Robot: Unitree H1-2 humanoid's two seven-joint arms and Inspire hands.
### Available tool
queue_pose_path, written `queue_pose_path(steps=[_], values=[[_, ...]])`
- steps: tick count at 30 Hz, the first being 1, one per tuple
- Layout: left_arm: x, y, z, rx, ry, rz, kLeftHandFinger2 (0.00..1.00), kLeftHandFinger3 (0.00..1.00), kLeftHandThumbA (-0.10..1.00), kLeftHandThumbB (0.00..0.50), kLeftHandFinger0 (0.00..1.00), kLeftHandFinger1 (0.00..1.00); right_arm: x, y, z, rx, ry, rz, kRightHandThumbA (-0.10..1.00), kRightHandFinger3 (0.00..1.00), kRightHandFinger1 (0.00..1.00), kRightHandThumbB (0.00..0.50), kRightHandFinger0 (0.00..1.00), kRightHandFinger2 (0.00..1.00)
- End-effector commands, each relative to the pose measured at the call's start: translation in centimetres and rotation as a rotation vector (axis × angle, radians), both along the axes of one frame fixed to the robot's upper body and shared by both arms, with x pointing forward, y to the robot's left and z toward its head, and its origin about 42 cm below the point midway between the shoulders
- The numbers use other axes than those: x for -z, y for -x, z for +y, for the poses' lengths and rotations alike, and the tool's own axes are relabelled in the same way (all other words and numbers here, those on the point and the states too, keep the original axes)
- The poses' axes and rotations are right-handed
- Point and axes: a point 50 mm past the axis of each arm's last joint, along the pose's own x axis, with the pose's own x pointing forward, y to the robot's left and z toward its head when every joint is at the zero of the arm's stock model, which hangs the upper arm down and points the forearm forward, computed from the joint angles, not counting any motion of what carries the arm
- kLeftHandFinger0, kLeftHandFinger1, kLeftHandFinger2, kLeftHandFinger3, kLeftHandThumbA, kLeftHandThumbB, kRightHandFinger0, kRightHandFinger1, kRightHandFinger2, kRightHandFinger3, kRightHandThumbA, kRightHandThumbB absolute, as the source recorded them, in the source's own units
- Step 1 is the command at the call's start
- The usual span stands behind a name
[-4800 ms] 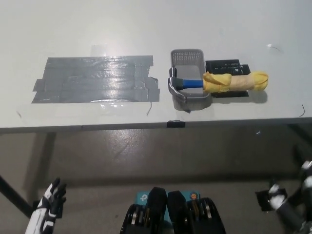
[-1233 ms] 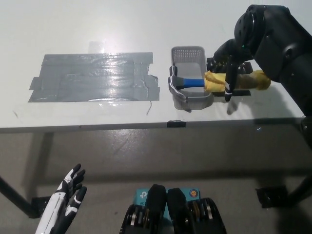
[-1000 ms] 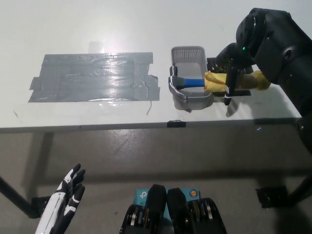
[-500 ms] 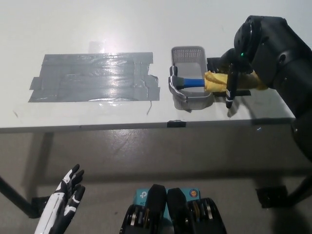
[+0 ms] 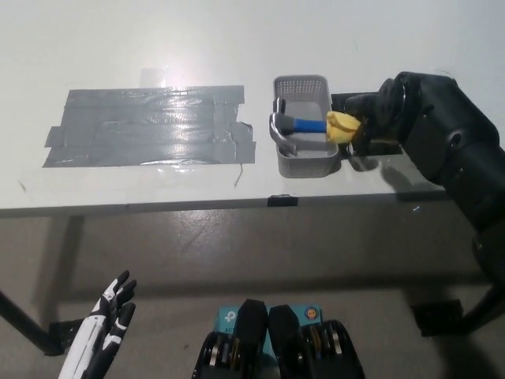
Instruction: The robot picks the hammer placed on top of the gray container with right hand and places it on the grey area of the desk
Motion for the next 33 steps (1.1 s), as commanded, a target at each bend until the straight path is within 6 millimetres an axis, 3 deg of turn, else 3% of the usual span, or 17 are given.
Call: queue_pose_path(steps=[1,8,9,11,12,13,14,17,18,19,21,24,25,26,29,30,33], values=[[-1.2,-0.7,0.1,0.025,0.000,-0.058,1.00,1.00,0.92,0.127,1.00,1.00,-3.7,-0.7,1.7,0.024,-0.176,-0.541,-0.10,0.93,0.50,0.159,0.01,0.88],[-1.3,-1.0,0.1,0.030,-0.008,-0.057,1.00,1.00,0.94,0.126,1.00,1.00,-3.0,-0.9,-0.1,0.120,-0.286,-0.427,-0.10,0.97,0.52,0.126,0.01,0.91],[-1.3,-1.1,0.1,0.027,-0.005,-0.057,1.00,1.00,0.94,0.133,1.00,1.00,-3.6,-1.0,-1.1,0.135,-0.326,-0.334,-0.10,1.00,0.60,0.141,0.07,1.00],[-1.3,-1.1,0.1,0.027,-0.005,-0.057,1.00,1.00,0.94,0.133,1.00,1.00,-3.7,-1.0,-1.2,0.138,-0.334,-0.326,-0.10,0.83,0.69,0.134,0.17,1.00],[-1.3,-1.3,0.2,0.026,-0.012,-0.062,1.00,1.00,0.95,0.134,1.00,1.00,-5.5,-1.2,-2.1,0.166,-0.354,-0.209,-0.10,1.00,0.48,0.168,0.03,0.91],[-1.4,-1.3,0.3,0.025,-0.013,-0.064,1.00,1.00,0.95,0.134,1.00,1.00,-5.8,-1.2,-2.1,0.169,-0.359,-0.197,-0.10,1.00,0.43,0.172,0.01,0.88],[-1.5,-1.4,0.3,0.025,-0.011,-0.058,1.00,1.00,0.95,0.135,1.00,1.00,-6.9,-1.5,-3.1,0.184,-0.382,-0.122,-0.10,0.78,0.19,0.175,0.00,0.67],[-1.6,-1.6,0.3,0.030,-0.022,-0.062,1.00,1.00,0.97,0.132,1.00,1.00,-7.5,-1.6,-3.7,0.169,-0.392,-0.090,-0.10,0.52,0.00,0.162,0.00,0.46],[-1.6,-1.6,0.3,0.038,-0.018,-0.063,1.00,1.00,0.97,0.127,1.00,1.00,-8.0,-1.6,-4.3,0.217,-0.468,-0.039,-0.10,0.75,0.00,0.174,0.00,0.44],[-1.5,-1.7,0.3,0.040,-0.019,-0.065,1.00,1.00,0.96,0.132,1.00,1.00,-8.4,-1.6,-4.9,0.250,-0.539,0.005,-0.10,0.87,0.00,0.180,0.00,0.43],[-1.4,-1.8,0.3,0.042,-0.016,-0.064,1.00,1.00,0.95,0.130,1.00,1.00,-8.8,-1.6,-5.7,0.234,-0.668,0.068,-0.10,0.72,0.00,0.176,0.00,0.43],[-1.4,-1.8,0.4,0.042,-0.016,-0.064,1.00,1.00,0.95,0.130,1.00,1.00,-8.8,-1.6,-5.8,0.234,-0.683,0.078,-0.10,0.70,0.00,0.177,0.00,0.46],[-1.3,-1.8,0.3,0.042,-0.015,-0.062,1.00,1.00,0.95,0.138,1.00,1.00,-9.0,-1.5,-6.1,0.262,-0.750,0.093,-0.10,0.96,0.00,0.190,0.00,0.46],[-1.2,-1.8,0.3,0.045,-0.016,-0.060,1.00,1.00,0.95,0.141,1.00,1.00,-9.6,-1.4,-6.6,0.276,-0.877,0.134,-0.10,0.83,0.01,0.131,0.00,0.50],[-1.1,-1.8,0.3,0.048,-0.019,-0.056,1.00,1.00,0.96,0.144,1.00,1.00,-10.0,-1.3,-6.7,0.280,-0.946,0.149,-0.10,0.73,0.16,0.146,0.00,0.68],[-1.2,-1.9,0.3,0.047,-0.019,-0.057,1.00,1.00,0.96,0.145,1.00,1.00,-10.2,-1.3,-6.7,0.274,-0.954,0.152,-0.10,0.42,0.12,0.157,0.00,0.62],[-1.4,-2.0,0.2,0.046,-0.012,-0.052,1.00,1.00,0.96,0.150,1.00,1.00,-11.4,-1.4,-6.5,0.277,-1.003,0.175,-0.10,0.38,0.15,0.151,0.00,0.63]])
